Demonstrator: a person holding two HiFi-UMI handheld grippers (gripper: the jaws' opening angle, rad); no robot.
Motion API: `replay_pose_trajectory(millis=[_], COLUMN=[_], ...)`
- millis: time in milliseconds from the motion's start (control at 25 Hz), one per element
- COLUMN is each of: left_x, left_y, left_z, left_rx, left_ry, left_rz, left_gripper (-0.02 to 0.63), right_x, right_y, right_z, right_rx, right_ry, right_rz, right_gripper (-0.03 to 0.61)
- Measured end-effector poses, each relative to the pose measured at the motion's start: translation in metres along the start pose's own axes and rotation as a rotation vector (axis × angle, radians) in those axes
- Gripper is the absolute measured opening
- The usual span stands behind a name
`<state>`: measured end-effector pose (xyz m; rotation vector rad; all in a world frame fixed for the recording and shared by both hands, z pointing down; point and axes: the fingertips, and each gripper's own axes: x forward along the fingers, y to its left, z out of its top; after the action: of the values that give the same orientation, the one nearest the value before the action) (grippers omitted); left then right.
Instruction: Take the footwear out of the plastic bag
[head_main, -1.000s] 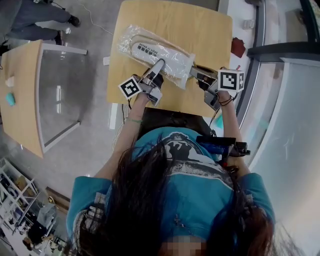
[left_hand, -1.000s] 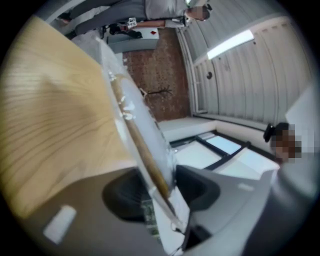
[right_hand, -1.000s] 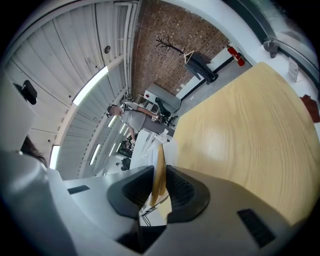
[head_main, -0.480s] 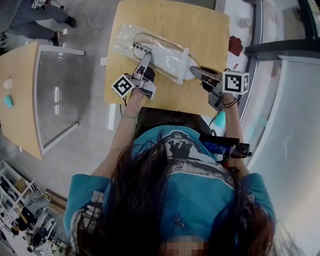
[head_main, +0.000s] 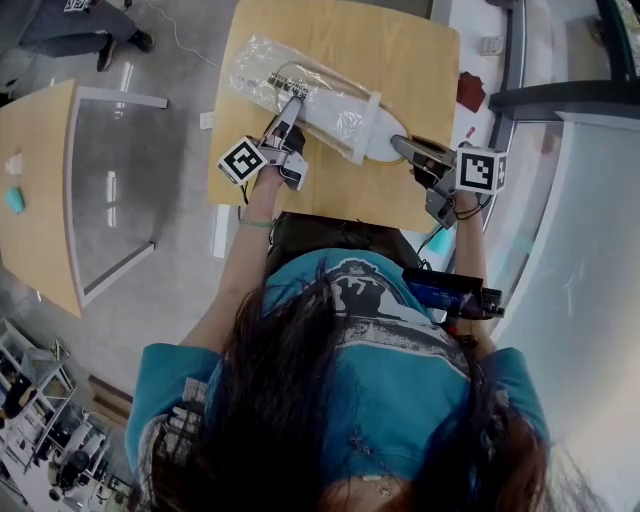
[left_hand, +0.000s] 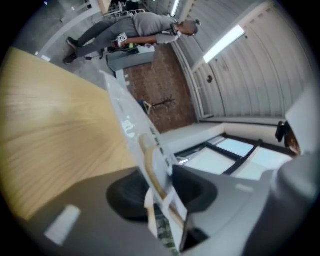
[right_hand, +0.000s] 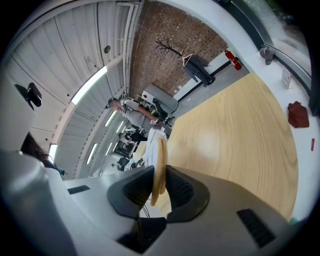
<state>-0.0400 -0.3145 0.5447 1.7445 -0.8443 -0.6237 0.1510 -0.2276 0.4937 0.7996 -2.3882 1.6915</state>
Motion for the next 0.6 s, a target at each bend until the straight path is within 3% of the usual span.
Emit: replay_pose_trajectory(millis=[280,440,600], left_x=[-0.008,-0.016,-0.012], left_y=[0.022,0.034,0.041], left_z=[0.027,0.050,0.055], left_rx=[0.017,0.047,0.179], left_ry=[-0.064,-0.129,-0.080], left_rz=[0.099,0.194,0.280], left_gripper=[0.116,0.011,0.000], right_x=[-0.005,-0.015,-0.022], right_y=[-0.001,-0.005,-0.009], right_z=[-0.005,-0.004,-0.004], right_rx=[0.013,0.010,-0.004], right_ry=[0.008,-0.006,-0.010], right_rz=[-0.018,-0.044,-0.081], right_gripper=[0.074,0.074,0.074])
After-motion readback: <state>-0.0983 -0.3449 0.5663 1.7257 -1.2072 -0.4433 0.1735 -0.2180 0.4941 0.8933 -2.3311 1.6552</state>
